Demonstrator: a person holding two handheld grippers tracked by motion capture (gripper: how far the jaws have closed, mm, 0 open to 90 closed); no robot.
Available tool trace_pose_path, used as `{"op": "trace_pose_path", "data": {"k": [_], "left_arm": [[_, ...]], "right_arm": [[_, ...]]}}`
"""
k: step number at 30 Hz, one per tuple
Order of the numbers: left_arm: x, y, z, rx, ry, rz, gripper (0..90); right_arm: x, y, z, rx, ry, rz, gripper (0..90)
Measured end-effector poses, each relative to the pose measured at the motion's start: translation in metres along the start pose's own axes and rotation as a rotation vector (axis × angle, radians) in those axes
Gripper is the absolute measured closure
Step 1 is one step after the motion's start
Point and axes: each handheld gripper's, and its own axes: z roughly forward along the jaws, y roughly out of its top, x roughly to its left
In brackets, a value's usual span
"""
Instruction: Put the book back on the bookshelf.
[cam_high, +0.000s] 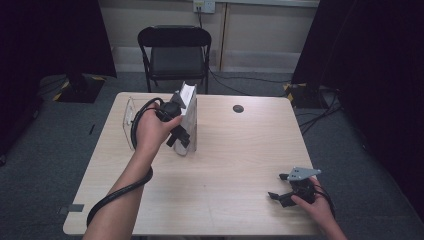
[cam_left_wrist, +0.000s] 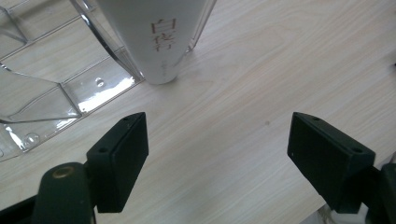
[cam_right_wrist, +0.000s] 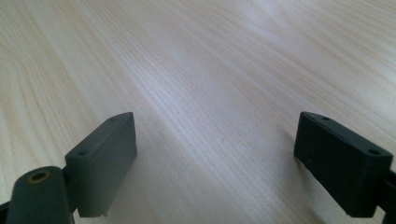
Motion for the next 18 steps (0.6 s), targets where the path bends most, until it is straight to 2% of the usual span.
{"op": "trace_pose_path", "data": {"k": [1, 2, 14, 15, 17, 18], "left_arm": [[-0.001, -0.001, 0.0, -0.003, -0.001, -0.003, 20.6], [-0.002, -0.002, 0.0, -0.003, 0.004, 0.015, 20.6], [-0.01, -0.01, 0.005, -0.004, -0.016, 0.034, 20.5], [-0.011, -0.011, 0.007, -0.008, -0.009, 0.06, 20.5], [-0.014, -0.012, 0.008, -0.005, -0.011, 0.053, 20.4], [-0.016, -0.013, 0.01, -0.003, -0.017, 0.062, 20.1]], "right_arm": [[0.0, 0.0, 0.0, 0.0, 0.002, 0.0, 12.6], [0.0, 0.0, 0.0, 0.0, 0.003, 0.0, 12.5], [0.0, 0.0, 0.0, 0.0, 0.003, 0.0, 12.5], [0.0, 0.0, 0.0, 0.001, 0.001, 0.0, 12.6], [0.0, 0.0, 0.0, 0.0, 0.003, 0.0, 12.5], [0.0, 0.0, 0.0, 0.0, 0.002, -0.001, 12.5]]}}
